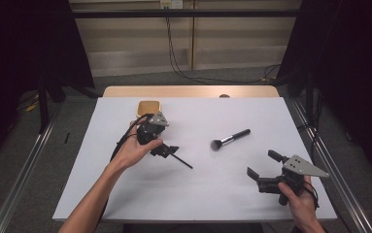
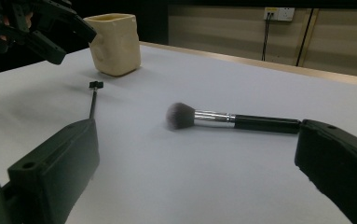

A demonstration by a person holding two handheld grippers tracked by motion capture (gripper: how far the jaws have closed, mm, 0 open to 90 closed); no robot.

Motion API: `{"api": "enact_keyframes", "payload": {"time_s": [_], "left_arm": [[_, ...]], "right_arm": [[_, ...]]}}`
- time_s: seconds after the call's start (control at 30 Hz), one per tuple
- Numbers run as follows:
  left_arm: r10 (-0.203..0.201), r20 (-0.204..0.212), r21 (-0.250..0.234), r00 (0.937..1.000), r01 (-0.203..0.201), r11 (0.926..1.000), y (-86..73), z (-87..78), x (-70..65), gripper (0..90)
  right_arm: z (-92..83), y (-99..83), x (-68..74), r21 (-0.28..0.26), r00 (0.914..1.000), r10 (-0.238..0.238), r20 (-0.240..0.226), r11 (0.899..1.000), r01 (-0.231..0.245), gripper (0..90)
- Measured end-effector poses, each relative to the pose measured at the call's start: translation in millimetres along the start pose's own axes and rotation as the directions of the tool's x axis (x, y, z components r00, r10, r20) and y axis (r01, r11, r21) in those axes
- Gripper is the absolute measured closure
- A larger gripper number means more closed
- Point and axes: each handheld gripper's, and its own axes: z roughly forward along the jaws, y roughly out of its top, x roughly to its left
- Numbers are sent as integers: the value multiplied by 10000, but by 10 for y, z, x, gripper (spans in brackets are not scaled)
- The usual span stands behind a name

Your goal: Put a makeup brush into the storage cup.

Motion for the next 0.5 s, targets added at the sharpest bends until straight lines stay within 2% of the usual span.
{"api": "enact_keyframes", "payload": {"time_s": [0.07, 0.1, 0.13, 0.17, 0.27, 0.3, 0.43, 0.47, 0.5], "left_arm": [[-163, -96, 261, 9998, 166, 9995, 7, 18, 14, 51], [-9, 22, 474, 10000, 7, 9989, 10, 11, 28, 52], [-9, 22, 474, 10000, 7, 9989, 10, 11, 28, 54], [-280, 217, 390, 9994, 271, 9989, 10, 26, 36, 55], [-161, 182, 553, 9997, 150, 9984, 10, 35, 50, 65], [-137, 391, 817, 9991, 104, 9966, 6, 56, 66, 67], [-61, 474, 1184, 9989, 4, 9930, 2, 96, 61, 66], [136, 448, 1457, 9989, -199, 9891, 6, 107, 51, 66], [281, 648, 1730, 9975, -390, 9842, 14, 117, 45, 67]], "right_arm": [[1, -1, 0, 24, 10000, -16, -14, 10000, 16, 0], [2, -1, 1, 31, 10000, -8, -26, 10000, 8, 0], [2, -1, 1, 31, 10000, -8, -26, 10000, 8, 0], [5, -1, 3, 26, 10000, -8, -40, 10000, 8, 0], [6, -2, 6, 30, 10000, 13, -56, 10000, -13, 0], [7, -2, 6, 39, 10000, 16, -54, 10000, -15, 0], [8, -2, 8, 41, 10000, 34, -65, 10000, -34, 0], [8, -2, 8, 46, 10000, 26, -57, 10000, -26, 0], [9, -2, 9, 47, 10000, 27, -60, 10000, -27, 0]]}}
